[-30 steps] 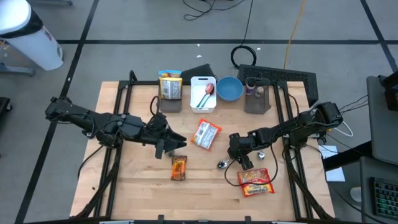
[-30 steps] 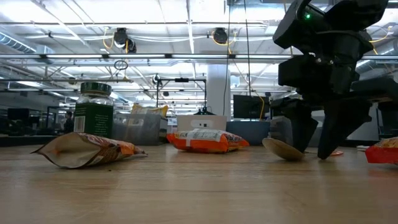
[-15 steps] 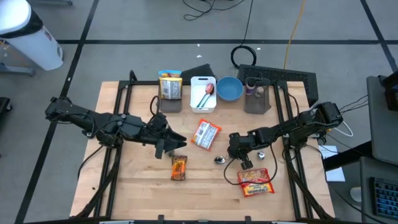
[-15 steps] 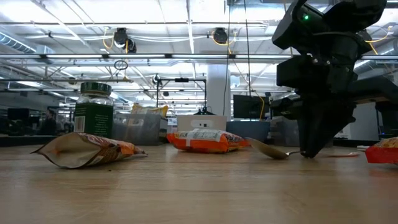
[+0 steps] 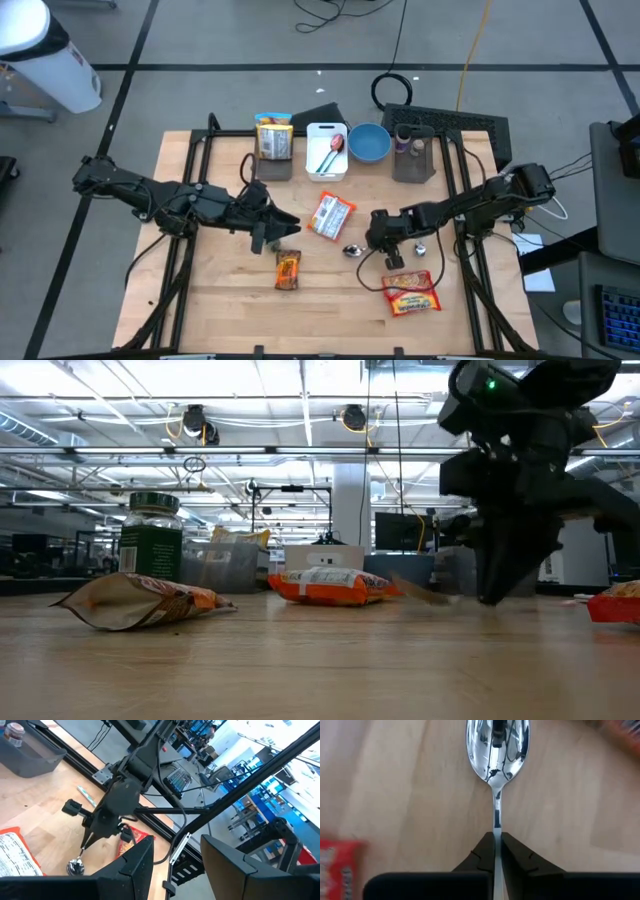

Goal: Pick & Place Food Item
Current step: Put the orange spoon into the white bin

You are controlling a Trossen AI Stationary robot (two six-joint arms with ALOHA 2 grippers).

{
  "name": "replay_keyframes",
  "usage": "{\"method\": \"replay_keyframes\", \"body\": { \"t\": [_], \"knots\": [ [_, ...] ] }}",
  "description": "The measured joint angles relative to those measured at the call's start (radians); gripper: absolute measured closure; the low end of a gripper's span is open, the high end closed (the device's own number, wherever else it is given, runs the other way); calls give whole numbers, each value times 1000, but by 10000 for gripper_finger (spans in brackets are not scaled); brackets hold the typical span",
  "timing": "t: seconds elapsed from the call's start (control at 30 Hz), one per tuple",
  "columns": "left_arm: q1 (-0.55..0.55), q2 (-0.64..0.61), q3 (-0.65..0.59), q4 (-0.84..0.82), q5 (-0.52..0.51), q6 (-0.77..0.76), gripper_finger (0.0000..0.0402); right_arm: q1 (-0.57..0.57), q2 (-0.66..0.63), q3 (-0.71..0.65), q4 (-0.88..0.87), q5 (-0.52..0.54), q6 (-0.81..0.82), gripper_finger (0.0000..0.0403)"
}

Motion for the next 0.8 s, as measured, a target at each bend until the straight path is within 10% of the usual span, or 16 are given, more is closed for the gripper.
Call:
{"method": "replay_keyframes", "body": {
  "t": [0.6,0.8],
  "knots": [
    [69,0,0,-6,-20,36,231,-192,-514,22,17,121,186,400],
    [123,26,0,10,-186,-4,231,-206,-549,116,29,274,192,401]
  ]
}}
